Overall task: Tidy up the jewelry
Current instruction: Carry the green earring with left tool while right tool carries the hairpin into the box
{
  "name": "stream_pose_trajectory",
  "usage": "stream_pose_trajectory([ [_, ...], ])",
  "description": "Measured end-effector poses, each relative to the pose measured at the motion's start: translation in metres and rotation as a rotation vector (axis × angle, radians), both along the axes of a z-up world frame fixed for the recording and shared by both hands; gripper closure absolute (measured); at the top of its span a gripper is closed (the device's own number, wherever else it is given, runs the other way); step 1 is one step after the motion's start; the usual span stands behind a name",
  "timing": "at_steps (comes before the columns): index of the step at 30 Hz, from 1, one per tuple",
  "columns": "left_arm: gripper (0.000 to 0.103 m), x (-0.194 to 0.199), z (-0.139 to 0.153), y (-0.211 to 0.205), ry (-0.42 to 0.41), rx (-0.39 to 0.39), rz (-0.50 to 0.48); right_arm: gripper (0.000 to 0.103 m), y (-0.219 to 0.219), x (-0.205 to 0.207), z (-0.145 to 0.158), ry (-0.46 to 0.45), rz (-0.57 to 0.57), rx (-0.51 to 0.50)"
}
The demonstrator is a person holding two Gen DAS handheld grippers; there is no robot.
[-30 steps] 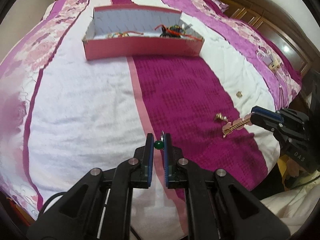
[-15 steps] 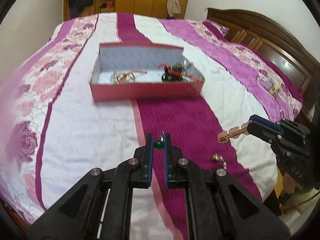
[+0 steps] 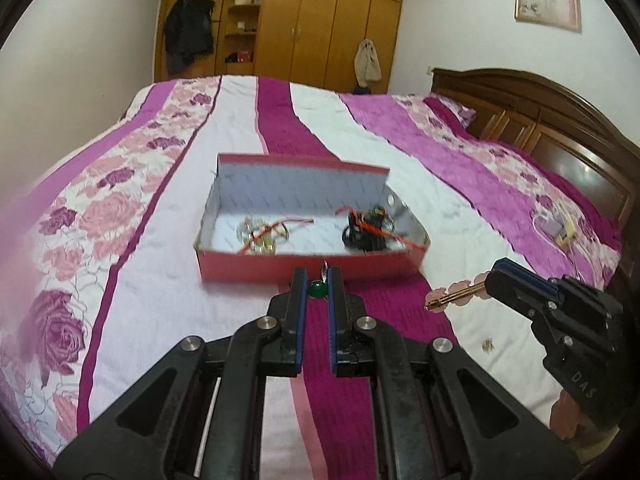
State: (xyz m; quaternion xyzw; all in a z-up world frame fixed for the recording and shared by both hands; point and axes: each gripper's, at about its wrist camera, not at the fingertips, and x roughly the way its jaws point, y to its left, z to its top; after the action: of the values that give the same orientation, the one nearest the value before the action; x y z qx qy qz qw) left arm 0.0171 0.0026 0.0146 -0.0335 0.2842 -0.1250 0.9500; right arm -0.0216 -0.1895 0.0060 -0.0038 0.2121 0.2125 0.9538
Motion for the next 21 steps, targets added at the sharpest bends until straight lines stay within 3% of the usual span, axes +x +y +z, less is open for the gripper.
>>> stream_pose_trajectory([
  [10,0.102,0.018,0.009,-0.004,-0.145,0.006,0.054,0.092,0.005,0.028,0.009,-0.067,-0.066,0.052],
  [21,0.102,0.043,0.010,-0.006,-0.239,0.022,0.124,0.092,0.019,0.059,0.015,-0.130,-0.131,0.079],
])
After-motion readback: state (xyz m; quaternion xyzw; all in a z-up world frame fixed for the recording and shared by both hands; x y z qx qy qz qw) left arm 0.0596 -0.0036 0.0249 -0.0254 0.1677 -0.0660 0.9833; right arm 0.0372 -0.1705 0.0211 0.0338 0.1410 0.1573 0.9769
